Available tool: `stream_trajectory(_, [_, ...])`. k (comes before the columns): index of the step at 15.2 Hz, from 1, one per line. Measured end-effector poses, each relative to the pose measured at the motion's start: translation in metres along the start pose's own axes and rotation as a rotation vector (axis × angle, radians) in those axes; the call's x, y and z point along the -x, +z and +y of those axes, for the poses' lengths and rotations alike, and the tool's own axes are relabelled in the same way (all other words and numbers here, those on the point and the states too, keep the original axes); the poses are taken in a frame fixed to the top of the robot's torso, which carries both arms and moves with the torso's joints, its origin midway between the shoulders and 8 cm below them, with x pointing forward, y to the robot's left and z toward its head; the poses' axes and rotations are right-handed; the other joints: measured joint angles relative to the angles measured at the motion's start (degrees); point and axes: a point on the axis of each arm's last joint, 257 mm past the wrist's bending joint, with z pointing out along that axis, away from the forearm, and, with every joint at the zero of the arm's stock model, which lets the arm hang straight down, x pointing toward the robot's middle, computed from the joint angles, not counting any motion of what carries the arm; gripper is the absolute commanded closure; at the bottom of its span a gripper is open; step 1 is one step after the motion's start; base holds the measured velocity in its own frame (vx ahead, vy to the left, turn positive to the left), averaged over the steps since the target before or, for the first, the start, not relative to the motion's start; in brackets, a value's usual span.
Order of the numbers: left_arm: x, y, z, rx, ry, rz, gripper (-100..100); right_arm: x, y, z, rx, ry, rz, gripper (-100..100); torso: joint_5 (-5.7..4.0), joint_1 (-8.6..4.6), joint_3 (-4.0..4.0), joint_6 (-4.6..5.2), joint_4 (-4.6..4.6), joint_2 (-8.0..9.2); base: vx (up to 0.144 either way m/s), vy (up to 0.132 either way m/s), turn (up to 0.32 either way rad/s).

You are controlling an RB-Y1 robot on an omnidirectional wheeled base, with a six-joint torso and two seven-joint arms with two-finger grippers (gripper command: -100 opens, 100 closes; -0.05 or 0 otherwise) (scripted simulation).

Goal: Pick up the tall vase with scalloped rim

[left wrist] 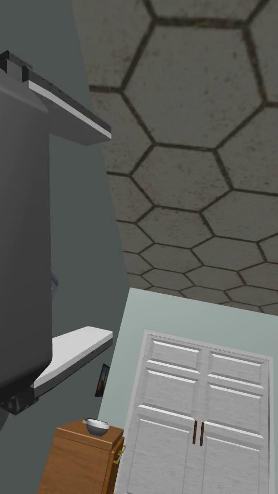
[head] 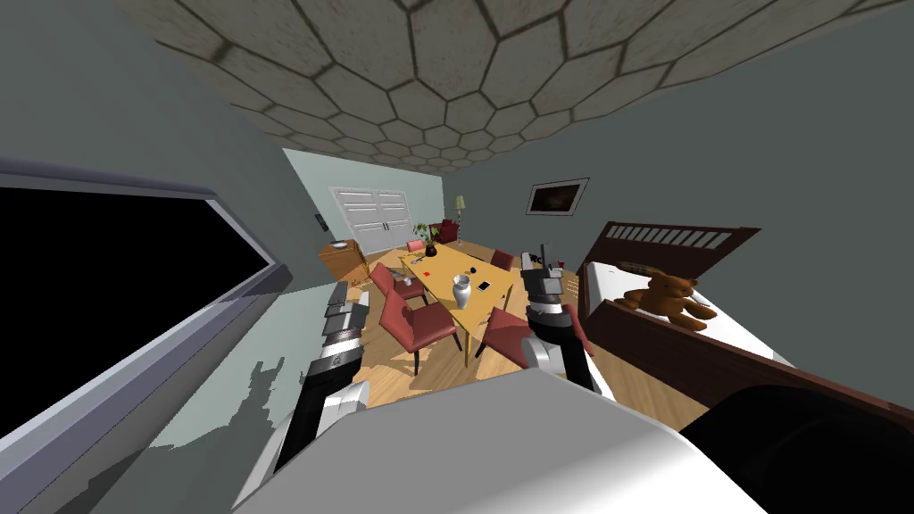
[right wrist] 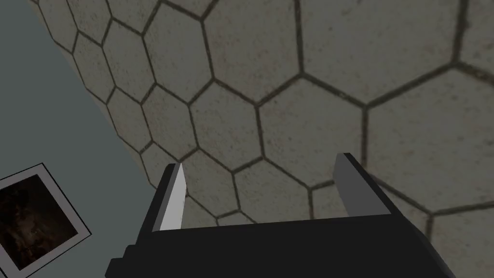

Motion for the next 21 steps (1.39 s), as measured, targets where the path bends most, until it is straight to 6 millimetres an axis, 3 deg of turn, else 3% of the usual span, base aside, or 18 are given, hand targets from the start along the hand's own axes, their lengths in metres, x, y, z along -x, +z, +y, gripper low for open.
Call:
stream_trajectory(9, [0.000,0.000,0.000,0.000,0.000,0.000,0,-0.030,-0.001,-0.012,-0.004,-0.091,0.193,-100,-0.02,-0.09,0.00,-0.01,0.00,0.00,-0.003,-0.015,0.014])
stream_trajectory(21, [0.000,0.000,0.000,0.000,0.000,0.000,0,-0.066,-0.015,-0.052,-0.023,-0.267,0.472,-100,0.00,0.00,-0.03,-0.01,-0.01,-0.05,0.004,-0.001,0.031])
